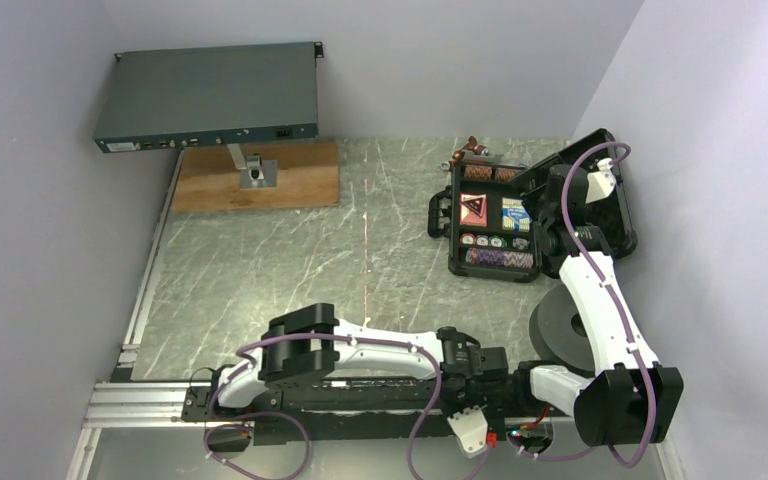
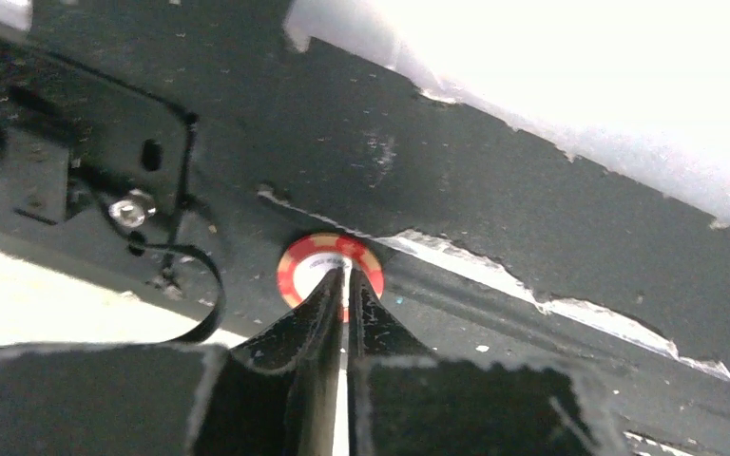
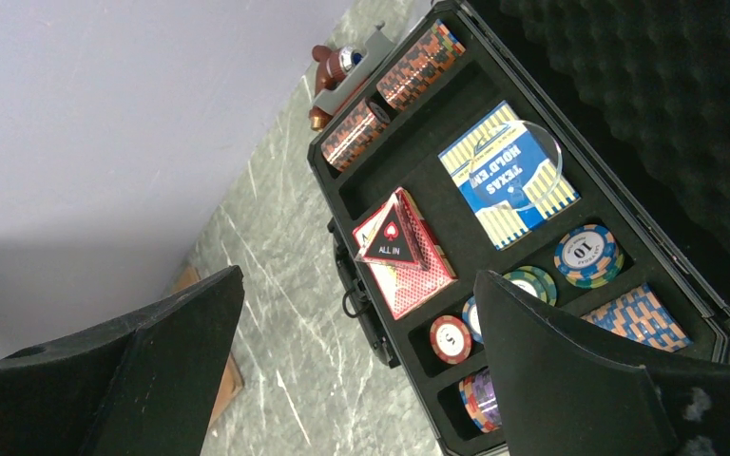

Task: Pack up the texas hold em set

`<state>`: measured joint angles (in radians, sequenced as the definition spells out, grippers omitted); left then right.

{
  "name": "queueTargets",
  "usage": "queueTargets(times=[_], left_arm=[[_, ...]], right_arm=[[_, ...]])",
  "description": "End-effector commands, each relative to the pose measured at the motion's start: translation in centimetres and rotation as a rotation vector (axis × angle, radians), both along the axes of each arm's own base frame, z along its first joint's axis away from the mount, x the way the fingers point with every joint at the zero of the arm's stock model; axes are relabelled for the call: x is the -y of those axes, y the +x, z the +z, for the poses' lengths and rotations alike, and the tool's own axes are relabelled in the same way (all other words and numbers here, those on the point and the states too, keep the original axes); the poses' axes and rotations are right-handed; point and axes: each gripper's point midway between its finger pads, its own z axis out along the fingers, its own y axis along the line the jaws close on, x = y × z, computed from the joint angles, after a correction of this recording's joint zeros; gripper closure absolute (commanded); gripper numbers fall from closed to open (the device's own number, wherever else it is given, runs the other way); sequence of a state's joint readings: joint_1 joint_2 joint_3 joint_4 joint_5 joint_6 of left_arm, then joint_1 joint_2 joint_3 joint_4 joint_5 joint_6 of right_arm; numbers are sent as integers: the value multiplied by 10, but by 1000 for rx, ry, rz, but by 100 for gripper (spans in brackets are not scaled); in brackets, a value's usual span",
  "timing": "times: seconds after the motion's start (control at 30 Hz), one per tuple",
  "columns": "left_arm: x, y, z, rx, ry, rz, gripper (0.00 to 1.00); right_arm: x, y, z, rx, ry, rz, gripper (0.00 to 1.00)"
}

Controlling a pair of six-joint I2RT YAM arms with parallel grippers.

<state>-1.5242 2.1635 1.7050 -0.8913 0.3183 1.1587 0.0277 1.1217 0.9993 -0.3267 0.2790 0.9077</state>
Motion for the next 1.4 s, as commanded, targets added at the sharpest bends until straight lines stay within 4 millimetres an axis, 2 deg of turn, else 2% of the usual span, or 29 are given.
queueTargets(times=[0.0, 0.2, 0.3, 0.37, 0.47, 0.6, 0.8, 0.9, 1.03, 1.23, 1.37], left_arm=[[-19, -5, -25, -17, 63, 10, 90], [-17, 4, -9, -48, 8, 94, 88], [-16, 10, 3, -52, -17, 123, 78], [-16, 16, 11, -66, -18, 168, 67], [-16, 25, 20, -109, -21, 248, 60], [-24, 31, 15, -138, -28, 304, 58], [-34, 24, 6, -187, -35, 370, 54], [-39, 42, -7, -127, -15, 453, 56], [-45, 74, -20, -129, -2, 604, 58], [-56, 117, -27, -119, -33, 773, 60], [-63, 135, -27, -136, -40, 845, 62]], right_arm=[[2, 2, 20, 65, -11, -1, 5], [2, 2, 22, 67, -7, 0, 5], [1, 3, 22, 67, -3, 3, 5], [0, 2, 21, 66, -2, 6, 5], [1, 0, 15, 53, -7, 6, 5], [-1, -2, 3, 28, -4, 15, 5], [-7, -2, -8, 14, 24, 39, 5], [-9, 0, -10, 11, 27, 45, 5], [-10, 2, -13, 4, 27, 50, 6], [-12, 4, -22, -14, 32, 58, 6], [-14, 6, -23, -17, 36, 65, 6]])
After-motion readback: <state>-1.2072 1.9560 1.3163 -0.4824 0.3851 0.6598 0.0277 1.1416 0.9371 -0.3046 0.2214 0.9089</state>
